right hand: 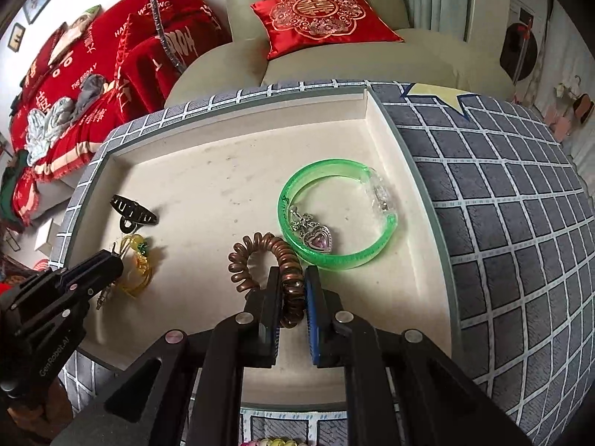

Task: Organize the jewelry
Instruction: 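Carry the barrette and brown coil hair tie into the white tray and open both tools, then move both open tools back over the remaining jewelry on the tablecloth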

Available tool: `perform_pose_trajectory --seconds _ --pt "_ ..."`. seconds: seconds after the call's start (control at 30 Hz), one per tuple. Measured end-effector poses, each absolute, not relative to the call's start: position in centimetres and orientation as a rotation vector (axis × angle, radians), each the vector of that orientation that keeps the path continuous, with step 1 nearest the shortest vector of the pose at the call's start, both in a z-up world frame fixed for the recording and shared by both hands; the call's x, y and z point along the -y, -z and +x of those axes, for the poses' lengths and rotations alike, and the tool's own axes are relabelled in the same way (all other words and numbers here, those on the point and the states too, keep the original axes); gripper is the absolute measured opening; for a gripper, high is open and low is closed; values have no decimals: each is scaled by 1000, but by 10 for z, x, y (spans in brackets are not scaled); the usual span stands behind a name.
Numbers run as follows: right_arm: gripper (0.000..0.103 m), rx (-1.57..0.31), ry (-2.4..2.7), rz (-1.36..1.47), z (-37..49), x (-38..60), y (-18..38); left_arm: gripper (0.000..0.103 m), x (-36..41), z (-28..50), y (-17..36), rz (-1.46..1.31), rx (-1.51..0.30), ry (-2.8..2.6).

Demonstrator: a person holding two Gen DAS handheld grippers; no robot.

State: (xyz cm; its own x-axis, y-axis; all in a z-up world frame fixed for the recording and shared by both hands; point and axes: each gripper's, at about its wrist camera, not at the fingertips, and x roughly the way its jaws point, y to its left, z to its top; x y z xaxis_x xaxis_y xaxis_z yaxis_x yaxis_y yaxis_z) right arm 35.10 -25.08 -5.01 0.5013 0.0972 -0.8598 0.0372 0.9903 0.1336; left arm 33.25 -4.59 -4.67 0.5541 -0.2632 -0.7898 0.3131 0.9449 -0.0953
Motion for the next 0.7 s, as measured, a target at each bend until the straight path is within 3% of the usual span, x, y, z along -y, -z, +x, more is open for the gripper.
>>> perform_pose_trajectory --seconds 0.03,0.1,0.13,0.33,0.43,0.7 --pt "20 -1050 -38 145 351 251 49 28 47 332 47 67 -921 335" --pt "59 -1044 -39 153 350 251 48 28 48 332 46 79 -916 327" --pt "65 -1033 -40 157 349 251 46 28 49 331 46 85 -913 323" --pt "66 -985 -70 219 341 255 29 28 52 326 39 112 -886 306" --pt "73 -959 -73 250 333 257 19 28 51 325 34 108 -868 297" --pt "74 -924 -67 283 308 264 5 28 49 323 26 99 -853 290"
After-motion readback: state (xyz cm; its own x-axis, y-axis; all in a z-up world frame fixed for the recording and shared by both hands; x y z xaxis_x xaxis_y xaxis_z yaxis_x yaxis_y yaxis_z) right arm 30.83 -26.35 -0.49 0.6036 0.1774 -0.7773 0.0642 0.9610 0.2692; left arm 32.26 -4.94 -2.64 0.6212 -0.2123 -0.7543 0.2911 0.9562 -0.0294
